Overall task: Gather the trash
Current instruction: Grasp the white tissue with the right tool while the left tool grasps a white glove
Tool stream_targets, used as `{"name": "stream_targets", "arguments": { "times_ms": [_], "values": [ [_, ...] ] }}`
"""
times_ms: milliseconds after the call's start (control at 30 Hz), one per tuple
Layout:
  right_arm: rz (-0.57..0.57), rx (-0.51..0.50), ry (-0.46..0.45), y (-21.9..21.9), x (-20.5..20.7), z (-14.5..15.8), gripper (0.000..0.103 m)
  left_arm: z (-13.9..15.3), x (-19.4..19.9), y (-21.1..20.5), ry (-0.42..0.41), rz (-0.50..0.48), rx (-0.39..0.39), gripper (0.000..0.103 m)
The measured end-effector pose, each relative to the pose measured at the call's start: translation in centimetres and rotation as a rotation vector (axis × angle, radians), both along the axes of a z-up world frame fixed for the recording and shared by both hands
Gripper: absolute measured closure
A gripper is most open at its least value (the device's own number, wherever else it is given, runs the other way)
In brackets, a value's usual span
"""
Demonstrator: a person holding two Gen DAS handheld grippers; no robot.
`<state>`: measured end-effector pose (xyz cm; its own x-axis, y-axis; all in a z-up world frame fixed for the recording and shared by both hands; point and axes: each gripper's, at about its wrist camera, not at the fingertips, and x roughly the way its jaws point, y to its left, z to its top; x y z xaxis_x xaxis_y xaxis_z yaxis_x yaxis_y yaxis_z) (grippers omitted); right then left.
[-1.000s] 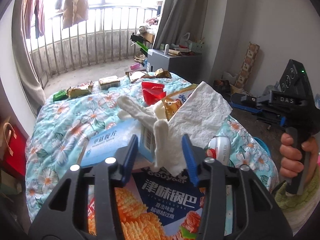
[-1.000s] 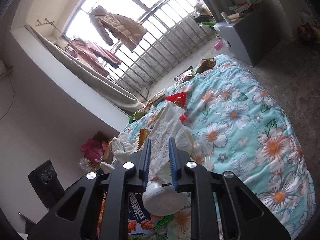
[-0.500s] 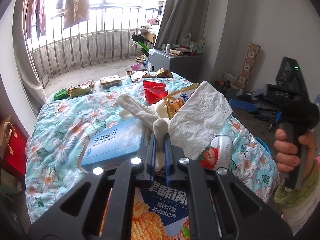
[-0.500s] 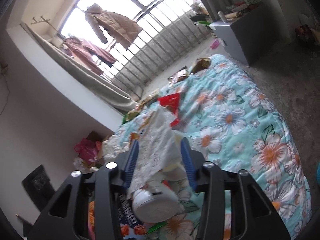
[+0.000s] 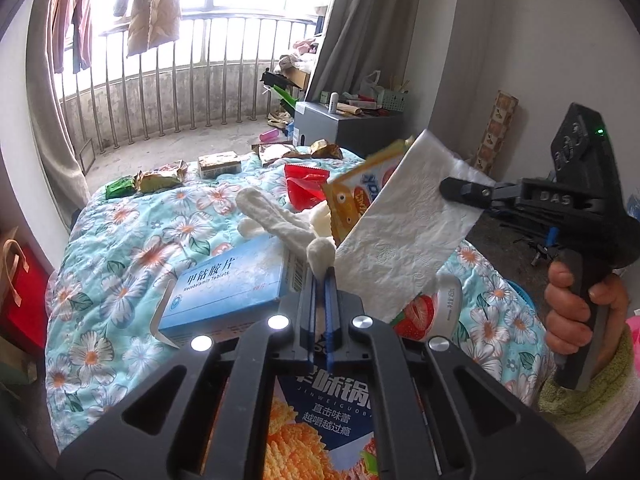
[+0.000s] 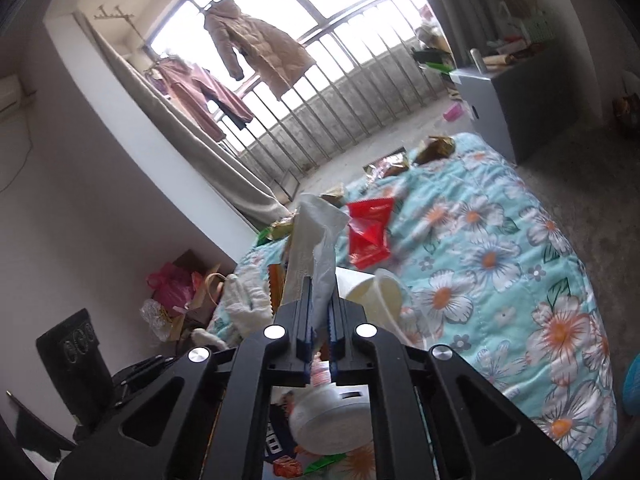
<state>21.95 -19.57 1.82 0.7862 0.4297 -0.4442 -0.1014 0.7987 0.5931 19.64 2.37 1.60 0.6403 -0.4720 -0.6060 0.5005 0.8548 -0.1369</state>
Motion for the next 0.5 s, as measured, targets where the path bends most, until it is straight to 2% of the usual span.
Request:
{"name": "stream_targets", "arguments": {
  "times_ms": [267,500],
  "values": [
    [0.015,0.050,-0.089,-0.3,-2.9,2.9,0.098,2.2,-1.8,0.9,-0.094,0.003,-0.048,0.102],
    [0.063,0.139,-0.122,-0.7,-4.6,4.1,0.098,4.7,-3.5,2.0,-0.170,0.004,-0.104,0.102]
  ]
}}
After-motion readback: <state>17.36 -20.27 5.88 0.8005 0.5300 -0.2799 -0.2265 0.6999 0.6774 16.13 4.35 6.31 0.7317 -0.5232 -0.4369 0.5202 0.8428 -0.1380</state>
